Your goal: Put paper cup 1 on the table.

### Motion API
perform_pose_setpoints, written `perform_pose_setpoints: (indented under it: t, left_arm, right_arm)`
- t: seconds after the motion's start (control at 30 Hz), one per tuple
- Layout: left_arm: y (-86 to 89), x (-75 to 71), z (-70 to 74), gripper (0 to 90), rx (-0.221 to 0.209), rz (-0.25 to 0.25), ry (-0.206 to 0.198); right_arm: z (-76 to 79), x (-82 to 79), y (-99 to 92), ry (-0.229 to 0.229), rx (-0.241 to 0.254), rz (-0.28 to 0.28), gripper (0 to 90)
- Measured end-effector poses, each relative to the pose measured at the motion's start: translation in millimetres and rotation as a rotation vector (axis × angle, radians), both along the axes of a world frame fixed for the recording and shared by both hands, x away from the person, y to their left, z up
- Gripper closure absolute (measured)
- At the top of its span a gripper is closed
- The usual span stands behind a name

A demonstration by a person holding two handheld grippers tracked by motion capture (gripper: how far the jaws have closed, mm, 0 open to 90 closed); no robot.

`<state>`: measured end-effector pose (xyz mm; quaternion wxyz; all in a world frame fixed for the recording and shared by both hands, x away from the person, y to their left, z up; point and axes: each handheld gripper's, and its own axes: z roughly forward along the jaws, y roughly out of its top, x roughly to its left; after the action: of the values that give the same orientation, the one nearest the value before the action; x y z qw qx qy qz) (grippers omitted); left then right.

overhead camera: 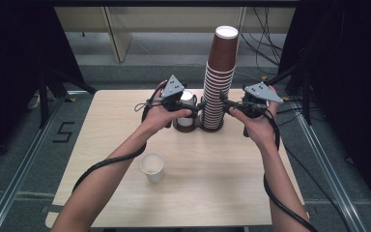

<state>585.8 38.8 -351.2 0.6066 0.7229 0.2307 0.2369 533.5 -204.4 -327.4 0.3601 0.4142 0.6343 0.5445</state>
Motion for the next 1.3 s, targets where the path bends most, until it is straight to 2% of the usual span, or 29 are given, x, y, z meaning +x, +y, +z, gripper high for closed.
perform_pose_setpoints:
  t: [0.07, 0.3, 0.33, 0.5, 0.6, 0.8, 0.97, 1.17, 1.3]
  left_arm:
    - [-5.5, 4.3, 3.4, 0.3, 0.001, 0.001, -0.006]
    - [-22.6, 19.4, 22.2, 0.5, 0.001, 0.002, -0.030]
    - [-25.2, 21.2, 24.5, 0.5, -0.003, -0.002, -0.029]
    - [-34.9, 30.4, 27.0, 0.5, 0.016, 0.000, -0.027]
    - [-38.8, 36.3, 27.0, 0.6, -0.017, -0.001, -0.002]
    - [-46.1, 43.4, 27.1, 0.7, -0.035, -0.003, 0.002]
    - [-47.2, 50.8, 29.2, 0.6, -0.031, -0.002, 0.012]
    - [-47.8, 61.9, 32.3, 0.6, -0.042, 0.006, 0.034]
    - [-49.7, 64.4, 33.6, 0.6, -0.046, 0.002, 0.037]
  right_arm:
    - [7.0, 3.8, -0.3, 0.002, 0.017, 0.002, 15.0]
    - [38.5, 22.7, 2.5, -0.015, 0.007, 0.009, 14.0]
    - [41.4, 24.6, 3.7, -0.009, 0.021, 0.014, 13.4]
    - [57.2, 39.0, 7.8, 0.009, -0.005, 0.031, 12.0]
    - [62.1, 44.8, 9.3, 0.021, -0.012, 0.036, 11.6]
    - [71.5, 55.6, 9.2, 0.027, 0.005, 0.031, 11.6]
    - [75.9, 62.3, 11.9, 0.031, -0.032, 0.040, 11.3]
    - [78.4, 69.9, 15.5, 0.032, -0.027, 0.044, 11.2]
    - [80.7, 72.4, 16.6, 0.036, -0.026, 0.041, 11.2]
